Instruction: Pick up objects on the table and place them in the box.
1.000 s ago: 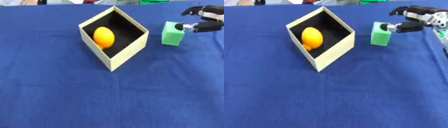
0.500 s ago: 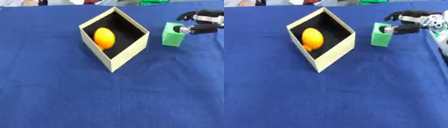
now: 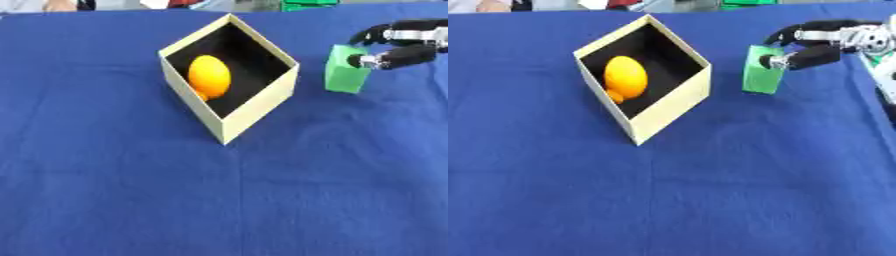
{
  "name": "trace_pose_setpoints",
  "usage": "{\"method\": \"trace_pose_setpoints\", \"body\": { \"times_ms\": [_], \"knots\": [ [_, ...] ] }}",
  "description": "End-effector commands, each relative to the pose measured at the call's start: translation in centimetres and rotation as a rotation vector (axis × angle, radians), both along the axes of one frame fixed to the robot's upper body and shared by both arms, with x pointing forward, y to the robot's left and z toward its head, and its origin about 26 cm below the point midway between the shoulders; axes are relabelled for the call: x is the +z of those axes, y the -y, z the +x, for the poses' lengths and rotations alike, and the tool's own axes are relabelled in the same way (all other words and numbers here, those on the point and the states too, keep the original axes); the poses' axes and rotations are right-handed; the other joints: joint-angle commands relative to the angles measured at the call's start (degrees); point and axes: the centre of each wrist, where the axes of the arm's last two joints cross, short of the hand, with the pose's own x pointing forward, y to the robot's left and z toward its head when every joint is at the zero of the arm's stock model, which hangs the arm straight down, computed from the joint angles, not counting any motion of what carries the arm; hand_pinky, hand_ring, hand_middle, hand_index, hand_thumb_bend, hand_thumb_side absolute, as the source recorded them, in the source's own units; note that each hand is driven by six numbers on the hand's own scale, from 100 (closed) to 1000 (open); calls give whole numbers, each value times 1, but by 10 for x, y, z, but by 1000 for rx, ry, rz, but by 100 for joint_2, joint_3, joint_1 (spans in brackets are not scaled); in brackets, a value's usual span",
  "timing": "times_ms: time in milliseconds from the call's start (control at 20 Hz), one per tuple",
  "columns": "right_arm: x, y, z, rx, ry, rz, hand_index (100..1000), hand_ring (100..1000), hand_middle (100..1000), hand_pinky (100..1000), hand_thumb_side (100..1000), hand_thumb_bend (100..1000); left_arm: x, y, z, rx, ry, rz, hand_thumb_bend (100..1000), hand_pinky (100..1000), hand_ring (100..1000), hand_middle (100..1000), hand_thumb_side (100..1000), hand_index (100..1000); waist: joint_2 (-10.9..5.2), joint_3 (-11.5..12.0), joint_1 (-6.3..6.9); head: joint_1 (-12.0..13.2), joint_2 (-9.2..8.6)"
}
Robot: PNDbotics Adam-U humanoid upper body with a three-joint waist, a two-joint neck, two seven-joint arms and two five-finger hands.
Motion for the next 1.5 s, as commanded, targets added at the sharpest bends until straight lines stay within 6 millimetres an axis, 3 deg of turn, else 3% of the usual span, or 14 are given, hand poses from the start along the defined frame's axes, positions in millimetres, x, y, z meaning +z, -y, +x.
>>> {"method": "trace_pose_setpoints", "body": {
  "times_ms": [50, 600, 1150, 1500],
  "knots": [
    [19, 5, -2, -12, 40, -1, 1000, 1000, 1000, 1000, 1000, 467, 8, -1, -3, 1, 24, 18, 291, 892, 567, 637, 917, 684, -98, 5, -8, 7, -41],
    [10, 11, 6, -34, 40, -74, 1000, 1000, 1000, 1000, 1000, 518, 8, -1, -2, 1, 27, 15, 289, 891, 562, 632, 910, 681, -80, 18, 9, 21, -76],
    [8, 8, 10, 6, 30, -109, 1000, 1000, 1000, 1000, 1000, 460, 7, -2, -3, 0, 25, 10, 286, 890, 557, 630, 904, 679, -79, 28, 18, 32, -84],
    [7, 6, 12, 7, 42, -141, 1000, 1000, 1000, 990, 872, 378, 8, -1, -2, -2, 27, 7, 285, 890, 553, 628, 907, 677, -69, 48, 11, 43, -88]
  ]
}}
